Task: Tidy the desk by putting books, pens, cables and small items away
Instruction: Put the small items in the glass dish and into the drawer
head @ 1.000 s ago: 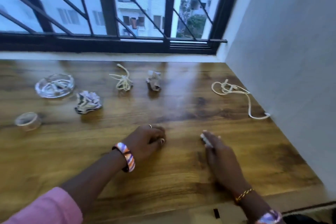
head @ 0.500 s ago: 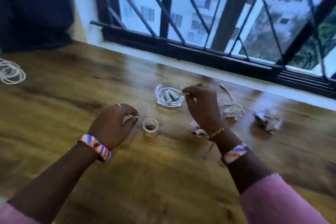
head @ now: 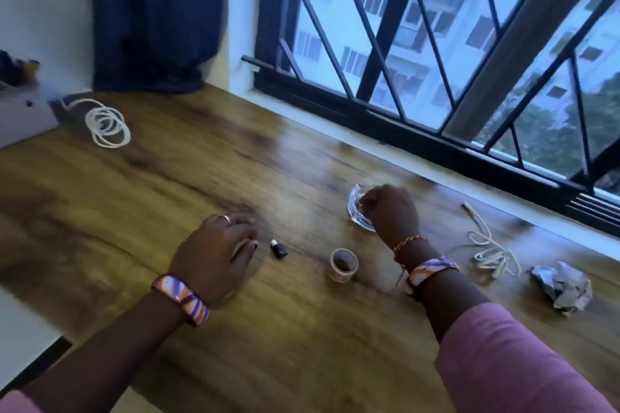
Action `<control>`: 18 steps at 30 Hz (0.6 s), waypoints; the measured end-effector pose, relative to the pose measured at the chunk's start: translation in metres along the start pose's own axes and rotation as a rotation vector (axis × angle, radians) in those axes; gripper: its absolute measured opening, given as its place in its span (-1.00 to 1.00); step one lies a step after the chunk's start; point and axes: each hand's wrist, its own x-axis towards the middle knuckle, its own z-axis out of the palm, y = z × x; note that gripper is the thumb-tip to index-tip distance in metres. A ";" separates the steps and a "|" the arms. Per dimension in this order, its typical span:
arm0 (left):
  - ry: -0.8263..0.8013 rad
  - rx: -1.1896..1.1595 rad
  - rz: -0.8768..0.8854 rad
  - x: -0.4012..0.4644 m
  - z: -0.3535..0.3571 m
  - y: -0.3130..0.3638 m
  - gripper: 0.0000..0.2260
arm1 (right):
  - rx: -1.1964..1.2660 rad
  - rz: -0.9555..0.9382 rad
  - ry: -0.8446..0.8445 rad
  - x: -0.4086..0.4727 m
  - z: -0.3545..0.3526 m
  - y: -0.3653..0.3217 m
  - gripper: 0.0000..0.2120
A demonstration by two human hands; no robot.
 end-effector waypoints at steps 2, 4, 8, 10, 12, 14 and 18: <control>0.007 0.017 -0.008 -0.007 -0.009 -0.005 -0.63 | 0.040 -0.003 -0.015 -0.010 -0.008 -0.003 -0.80; 0.037 -0.004 -0.035 -0.011 -0.019 -0.011 -0.58 | 0.111 -0.016 0.011 -0.024 -0.020 -0.007 -0.77; 0.126 -0.050 -0.213 -0.035 -0.036 -0.022 -0.64 | 0.193 -0.168 0.072 -0.077 -0.036 -0.026 -0.82; 0.154 -0.019 -0.274 -0.057 -0.039 -0.028 -0.66 | 0.221 -0.232 0.015 -0.119 -0.035 -0.040 -0.83; 0.128 0.033 -0.309 -0.080 -0.037 -0.029 -0.69 | 0.211 -0.298 -0.177 -0.165 -0.027 -0.057 -0.76; 0.044 0.122 -0.294 -0.104 -0.030 -0.024 -0.66 | 0.219 -0.387 -0.361 -0.208 -0.014 -0.073 -0.64; -0.120 0.322 -0.103 -0.149 -0.010 -0.012 -0.25 | -0.002 -0.466 -0.230 -0.270 0.018 -0.086 -0.48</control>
